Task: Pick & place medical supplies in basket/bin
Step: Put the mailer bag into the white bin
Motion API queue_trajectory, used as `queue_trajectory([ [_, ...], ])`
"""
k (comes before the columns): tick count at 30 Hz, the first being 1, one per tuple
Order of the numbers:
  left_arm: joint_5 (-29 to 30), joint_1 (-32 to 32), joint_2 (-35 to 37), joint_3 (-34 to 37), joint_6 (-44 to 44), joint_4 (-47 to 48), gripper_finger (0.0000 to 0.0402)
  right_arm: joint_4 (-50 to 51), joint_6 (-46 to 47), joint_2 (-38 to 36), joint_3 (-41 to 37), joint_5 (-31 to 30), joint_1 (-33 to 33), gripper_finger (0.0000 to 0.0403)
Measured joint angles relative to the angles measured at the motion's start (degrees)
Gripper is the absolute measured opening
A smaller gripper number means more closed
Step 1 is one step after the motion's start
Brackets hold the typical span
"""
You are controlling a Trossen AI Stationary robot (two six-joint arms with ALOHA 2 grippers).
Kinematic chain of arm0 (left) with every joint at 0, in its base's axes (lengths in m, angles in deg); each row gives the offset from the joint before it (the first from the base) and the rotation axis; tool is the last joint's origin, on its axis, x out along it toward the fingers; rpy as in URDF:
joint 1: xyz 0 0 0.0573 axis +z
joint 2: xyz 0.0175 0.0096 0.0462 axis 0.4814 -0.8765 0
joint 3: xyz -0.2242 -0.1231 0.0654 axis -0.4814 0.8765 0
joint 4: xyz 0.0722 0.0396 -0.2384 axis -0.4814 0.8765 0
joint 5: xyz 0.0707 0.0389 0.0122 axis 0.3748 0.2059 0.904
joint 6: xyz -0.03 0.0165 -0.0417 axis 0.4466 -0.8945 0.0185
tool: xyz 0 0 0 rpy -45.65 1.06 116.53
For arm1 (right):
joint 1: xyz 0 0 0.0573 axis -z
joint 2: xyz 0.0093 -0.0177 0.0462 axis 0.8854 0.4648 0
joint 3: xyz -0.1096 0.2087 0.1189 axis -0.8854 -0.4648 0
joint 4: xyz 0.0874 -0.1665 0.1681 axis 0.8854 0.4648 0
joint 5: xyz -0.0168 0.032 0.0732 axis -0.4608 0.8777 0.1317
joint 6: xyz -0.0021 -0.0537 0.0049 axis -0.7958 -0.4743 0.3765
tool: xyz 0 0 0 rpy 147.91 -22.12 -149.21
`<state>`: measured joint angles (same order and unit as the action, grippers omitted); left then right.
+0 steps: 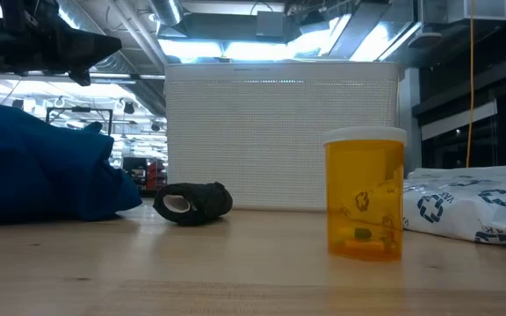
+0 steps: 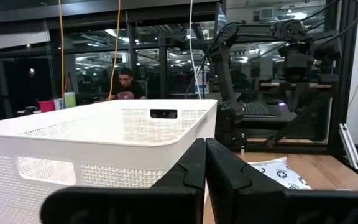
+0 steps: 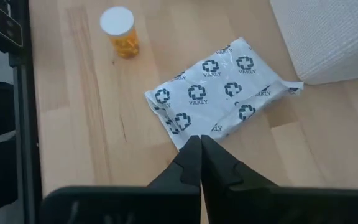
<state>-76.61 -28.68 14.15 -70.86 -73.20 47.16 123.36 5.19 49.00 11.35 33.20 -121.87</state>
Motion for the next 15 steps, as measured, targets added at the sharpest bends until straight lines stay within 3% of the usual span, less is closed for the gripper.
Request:
queue_trajectory([
  [15,-0.05,0.00,0.00,0.00,0.02,0.02,0.0003,-0.55,-0.84,0.00,-0.04,0.00,0.17,0.0018],
])
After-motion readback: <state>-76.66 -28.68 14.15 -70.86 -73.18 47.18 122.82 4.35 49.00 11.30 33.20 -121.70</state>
